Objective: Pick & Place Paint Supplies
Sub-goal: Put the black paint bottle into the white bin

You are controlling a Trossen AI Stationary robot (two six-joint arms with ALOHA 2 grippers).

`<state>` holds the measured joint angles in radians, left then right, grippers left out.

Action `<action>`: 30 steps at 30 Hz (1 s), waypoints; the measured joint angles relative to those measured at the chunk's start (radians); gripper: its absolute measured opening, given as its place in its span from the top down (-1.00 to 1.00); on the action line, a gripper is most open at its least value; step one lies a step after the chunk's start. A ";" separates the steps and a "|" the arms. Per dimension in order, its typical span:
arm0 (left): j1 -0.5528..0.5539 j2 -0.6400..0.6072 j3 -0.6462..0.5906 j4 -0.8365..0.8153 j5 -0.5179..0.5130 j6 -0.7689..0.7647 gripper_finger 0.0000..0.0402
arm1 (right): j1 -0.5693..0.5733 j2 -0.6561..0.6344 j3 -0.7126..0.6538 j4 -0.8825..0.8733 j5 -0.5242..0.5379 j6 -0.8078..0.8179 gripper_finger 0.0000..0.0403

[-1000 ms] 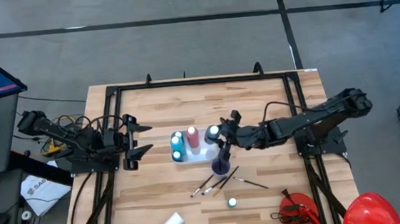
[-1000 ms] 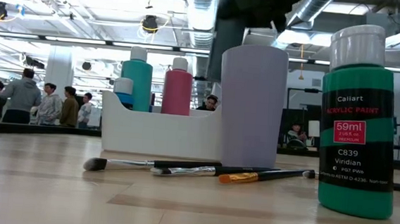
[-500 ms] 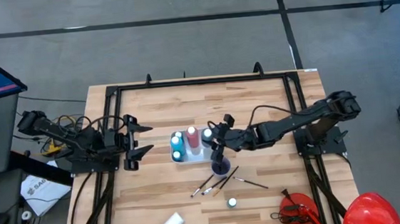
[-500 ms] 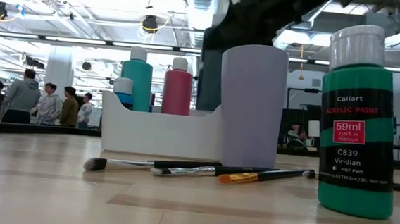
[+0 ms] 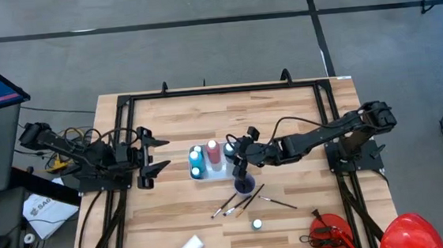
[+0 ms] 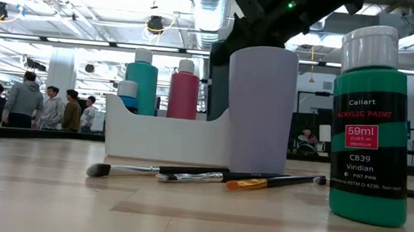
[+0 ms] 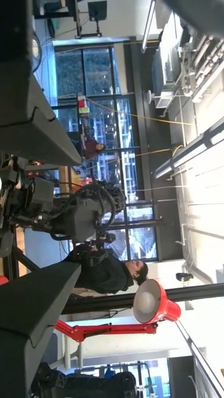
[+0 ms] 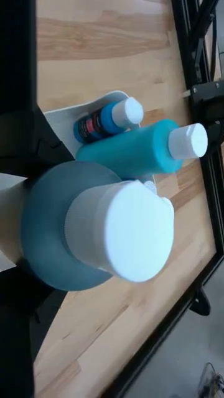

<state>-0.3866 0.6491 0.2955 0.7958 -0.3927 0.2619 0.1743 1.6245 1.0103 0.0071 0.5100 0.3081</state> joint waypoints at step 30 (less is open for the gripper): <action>0.000 0.000 0.000 -0.004 0.001 0.003 -0.30 | -0.078 0.016 -0.099 0.095 -0.007 0.111 0.11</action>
<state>-0.3866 0.6491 0.2955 0.7918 -0.3920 0.2649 0.0964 1.6405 0.9112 0.1024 0.5026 0.4194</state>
